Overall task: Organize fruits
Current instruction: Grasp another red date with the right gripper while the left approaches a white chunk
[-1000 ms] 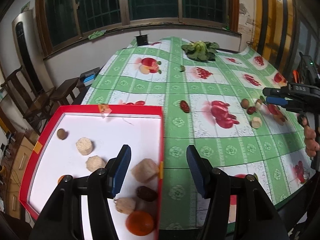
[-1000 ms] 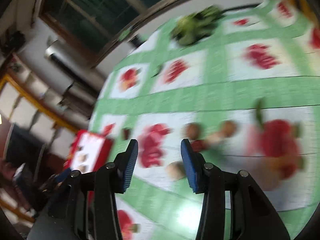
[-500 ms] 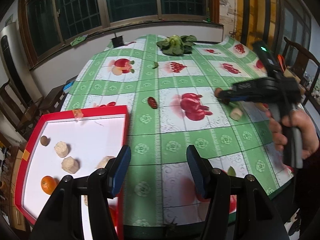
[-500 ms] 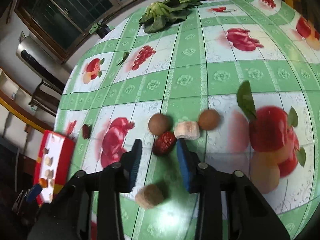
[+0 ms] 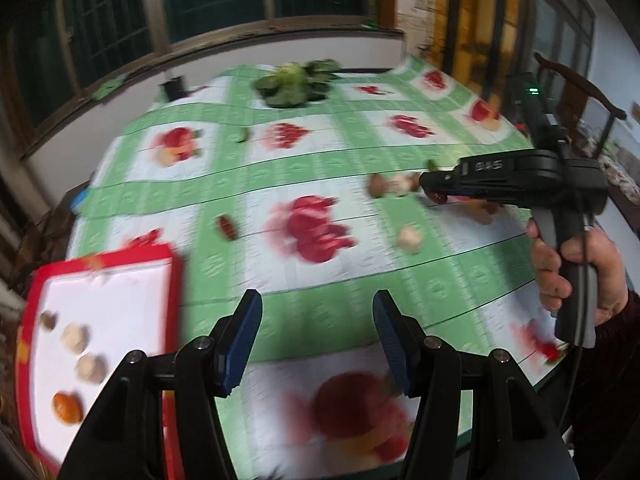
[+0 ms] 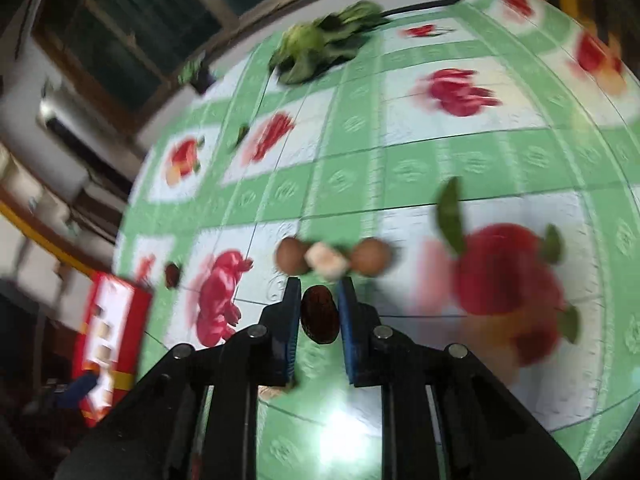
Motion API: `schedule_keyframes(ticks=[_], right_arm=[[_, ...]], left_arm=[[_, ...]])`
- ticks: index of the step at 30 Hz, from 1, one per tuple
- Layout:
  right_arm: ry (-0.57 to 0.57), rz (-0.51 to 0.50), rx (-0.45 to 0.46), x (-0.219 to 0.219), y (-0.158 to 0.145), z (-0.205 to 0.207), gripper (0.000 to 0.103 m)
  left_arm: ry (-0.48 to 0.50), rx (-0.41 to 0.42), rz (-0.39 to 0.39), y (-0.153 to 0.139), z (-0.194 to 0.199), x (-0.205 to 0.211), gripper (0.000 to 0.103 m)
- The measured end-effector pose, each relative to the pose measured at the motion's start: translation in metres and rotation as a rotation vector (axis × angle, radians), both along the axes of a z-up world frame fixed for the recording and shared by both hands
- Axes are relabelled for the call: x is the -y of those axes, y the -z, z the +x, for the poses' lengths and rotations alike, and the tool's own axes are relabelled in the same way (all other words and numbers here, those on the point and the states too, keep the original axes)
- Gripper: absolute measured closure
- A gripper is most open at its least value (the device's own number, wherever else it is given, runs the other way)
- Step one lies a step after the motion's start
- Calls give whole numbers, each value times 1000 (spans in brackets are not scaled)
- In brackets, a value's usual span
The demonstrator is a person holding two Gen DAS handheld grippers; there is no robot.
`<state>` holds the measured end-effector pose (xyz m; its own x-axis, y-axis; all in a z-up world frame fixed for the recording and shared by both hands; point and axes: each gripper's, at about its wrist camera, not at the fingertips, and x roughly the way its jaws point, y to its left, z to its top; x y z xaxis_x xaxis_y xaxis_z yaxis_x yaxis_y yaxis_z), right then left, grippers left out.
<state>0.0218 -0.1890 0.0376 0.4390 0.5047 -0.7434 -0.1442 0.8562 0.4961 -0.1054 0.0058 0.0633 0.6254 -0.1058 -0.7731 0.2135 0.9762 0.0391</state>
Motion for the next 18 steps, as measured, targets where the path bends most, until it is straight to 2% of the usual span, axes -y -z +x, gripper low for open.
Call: schedule_keyframes(ticks=[5,7,14,15,16,18], right_arm=[[95,119,16,62,-3,-16,83],[116,141,30,73,-5,-22,83],[129,155,65,70,-10,-23,83],[126,157,68,70,-10,-22,83],[126,160,69,69,-10,-22,83],[130,159,70,71,-10,-22,83]], left_arm=[[38,-53,-22,14,33,36,45],[29,-76,-33,21,47,50,45],[40,-89,-14,40,69,75,46],[36,-95,-4,45,71,77,48],[34,-105,2,49,73,77,57],[49,-125,-10,54,76,78,69]])
